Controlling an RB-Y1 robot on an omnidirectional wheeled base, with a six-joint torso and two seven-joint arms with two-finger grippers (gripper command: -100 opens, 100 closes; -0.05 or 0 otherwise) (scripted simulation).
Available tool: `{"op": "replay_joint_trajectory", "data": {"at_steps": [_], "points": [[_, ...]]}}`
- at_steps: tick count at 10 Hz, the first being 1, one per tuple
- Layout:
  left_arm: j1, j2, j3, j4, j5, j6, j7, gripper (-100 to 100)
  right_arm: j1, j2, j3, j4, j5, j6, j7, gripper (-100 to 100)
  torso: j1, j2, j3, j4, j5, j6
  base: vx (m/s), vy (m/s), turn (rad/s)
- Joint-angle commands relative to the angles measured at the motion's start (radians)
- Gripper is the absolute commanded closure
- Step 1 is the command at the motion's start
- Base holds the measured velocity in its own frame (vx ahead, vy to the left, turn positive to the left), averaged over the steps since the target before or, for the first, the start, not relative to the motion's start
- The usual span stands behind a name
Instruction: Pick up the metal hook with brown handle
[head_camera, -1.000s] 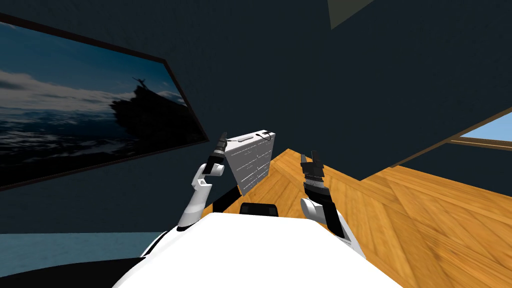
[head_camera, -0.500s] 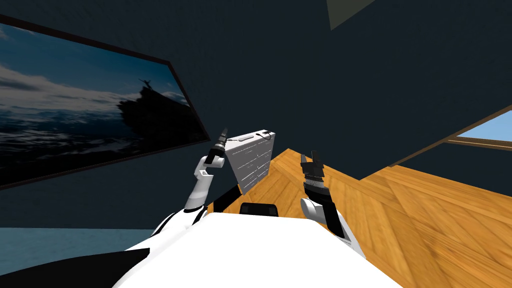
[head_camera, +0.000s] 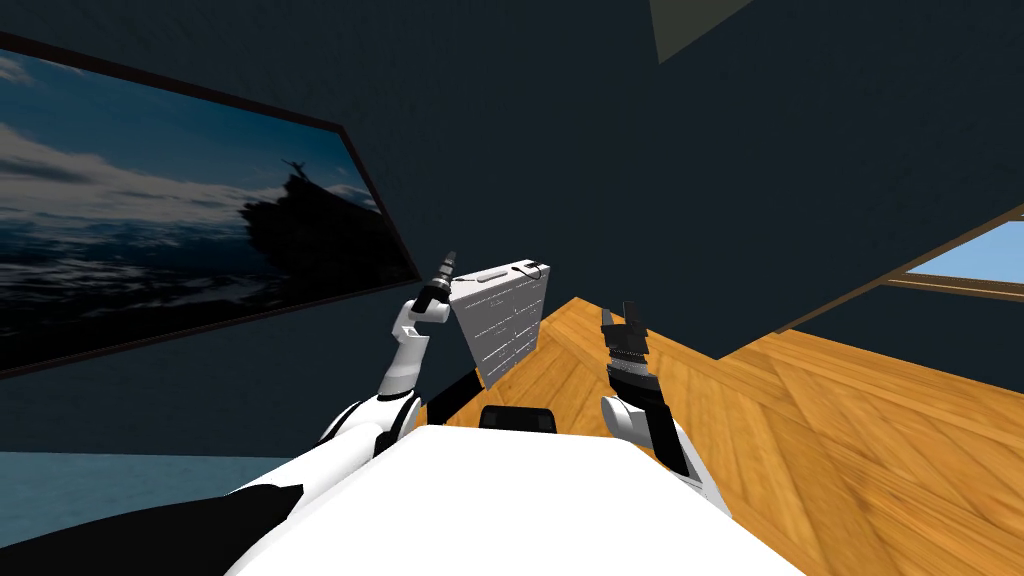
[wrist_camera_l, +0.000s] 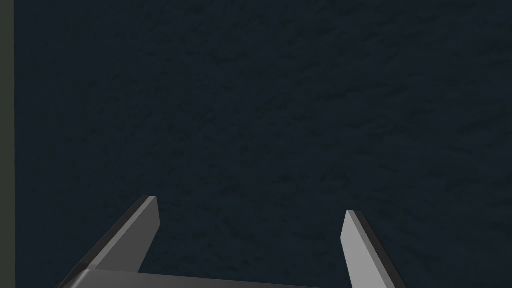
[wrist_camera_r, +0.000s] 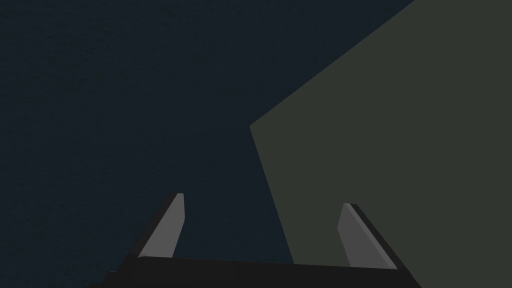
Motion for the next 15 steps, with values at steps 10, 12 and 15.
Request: {"op": "replay_joint_trajectory", "data": {"at_steps": [10, 12, 15], "points": [[-0.289, 0.05, 0.031, 0.229, 0.037, 0.274, -0.092, -100, 0.0, 0.0, 0.0, 0.0, 0.0, 0.0, 0.0, 0, -0.001, -0.001, 0.0, 0.0, 0.0, 0.0, 0.004, -0.011, -0.017], [-0.331, 0.05, 0.031, 0.252, 0.037, 0.318, -0.092, -100, 0.0, 0.0, 0.0, 0.0, 0.0, 0.0, 0.0, 0, -0.001, -0.002, -0.001, -0.001, 0.0, 0.0, 0.018, -0.015, -0.008], [-0.41, 0.057, 0.036, 0.322, 0.047, 0.398, -0.114, -100, 0.0, 0.0, 0.0, 0.0, 0.0, 0.0, 0.0, 0, -0.002, -0.002, -0.001, -0.001, 0.0, 0.0, 0.021, -0.021, -0.024]]}}
